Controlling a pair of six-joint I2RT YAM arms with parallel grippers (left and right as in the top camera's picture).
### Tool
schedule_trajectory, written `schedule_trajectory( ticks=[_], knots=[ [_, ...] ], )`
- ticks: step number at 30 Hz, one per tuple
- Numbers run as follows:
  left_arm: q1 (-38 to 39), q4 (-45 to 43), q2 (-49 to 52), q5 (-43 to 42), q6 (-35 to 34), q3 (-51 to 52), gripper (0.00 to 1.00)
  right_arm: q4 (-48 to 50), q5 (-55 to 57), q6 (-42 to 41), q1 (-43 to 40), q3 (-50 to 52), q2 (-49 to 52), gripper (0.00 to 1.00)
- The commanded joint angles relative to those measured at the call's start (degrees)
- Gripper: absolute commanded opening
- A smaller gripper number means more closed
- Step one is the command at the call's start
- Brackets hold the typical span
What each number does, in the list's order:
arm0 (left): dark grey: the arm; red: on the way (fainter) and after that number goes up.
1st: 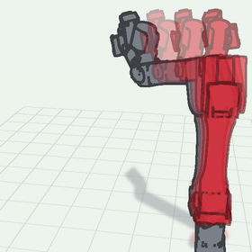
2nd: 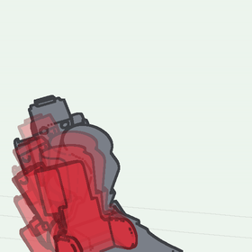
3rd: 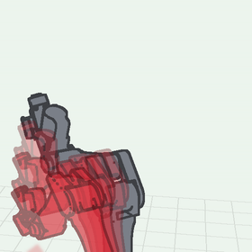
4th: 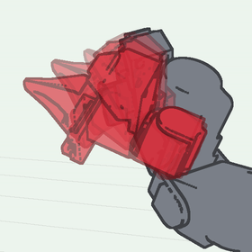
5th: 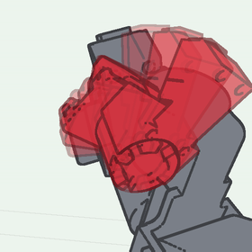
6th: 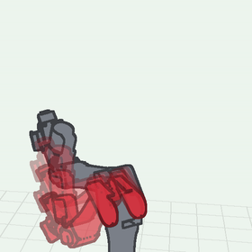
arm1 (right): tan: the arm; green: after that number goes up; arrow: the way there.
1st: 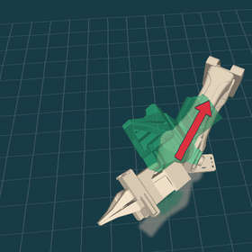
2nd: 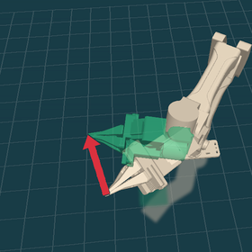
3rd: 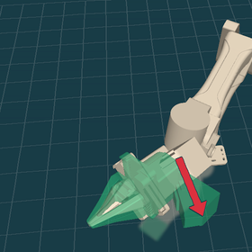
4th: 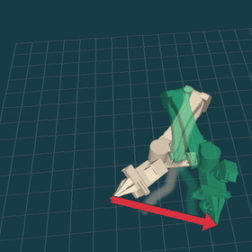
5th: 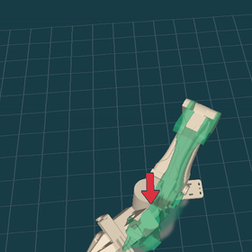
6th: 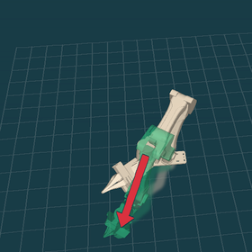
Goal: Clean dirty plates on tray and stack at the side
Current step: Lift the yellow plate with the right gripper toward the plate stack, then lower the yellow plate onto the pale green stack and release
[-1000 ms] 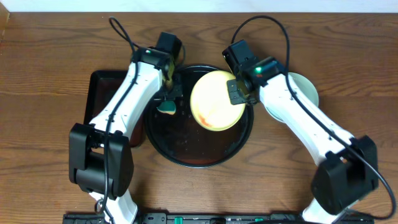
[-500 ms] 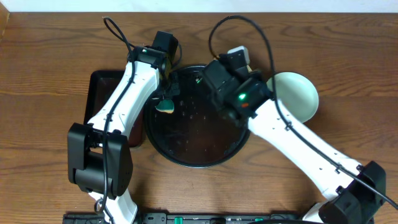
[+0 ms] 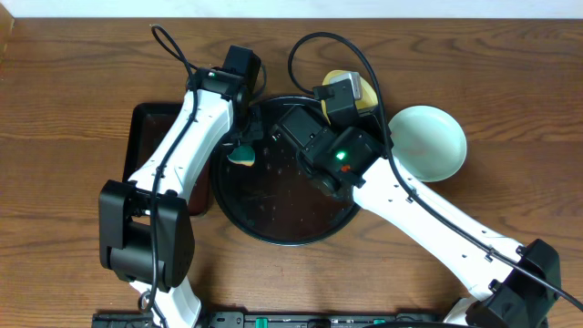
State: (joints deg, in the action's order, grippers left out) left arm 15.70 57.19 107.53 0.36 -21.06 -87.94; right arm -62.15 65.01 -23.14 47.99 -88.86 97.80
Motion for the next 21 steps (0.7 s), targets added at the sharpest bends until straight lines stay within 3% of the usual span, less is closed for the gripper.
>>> schedule_trajectory(
  ticks=[1,8,13,16,21],
  knots=[
    [-0.04,0.17,-0.42,0.7,-0.46,-0.42,0.08,-0.35,3.96,-2.78,0.22,0.0,-1.16,0.01],
    [-0.04,0.17,-0.42,0.7,-0.46,-0.42,0.08,-1.42,-1.73,-6.51,-1.05,0.04,-1.16,0.01],
    [-0.04,0.17,-0.42,0.7,-0.46,-0.42,0.08,-1.25,-22.88,-6.43,-7.45,0.66,-1.14,0.01],
    [-0.04,0.17,-0.42,0.72,-0.46,-0.42,0.08,1.66,-41.16,-0.24,-14.78,2.6,-1.14,0.01],
    [-0.04,0.17,-0.42,0.7,-0.46,-0.42,0.08,4.46,-61.48,7.08,-25.42,4.96,-1.14,0.01]
  ],
)
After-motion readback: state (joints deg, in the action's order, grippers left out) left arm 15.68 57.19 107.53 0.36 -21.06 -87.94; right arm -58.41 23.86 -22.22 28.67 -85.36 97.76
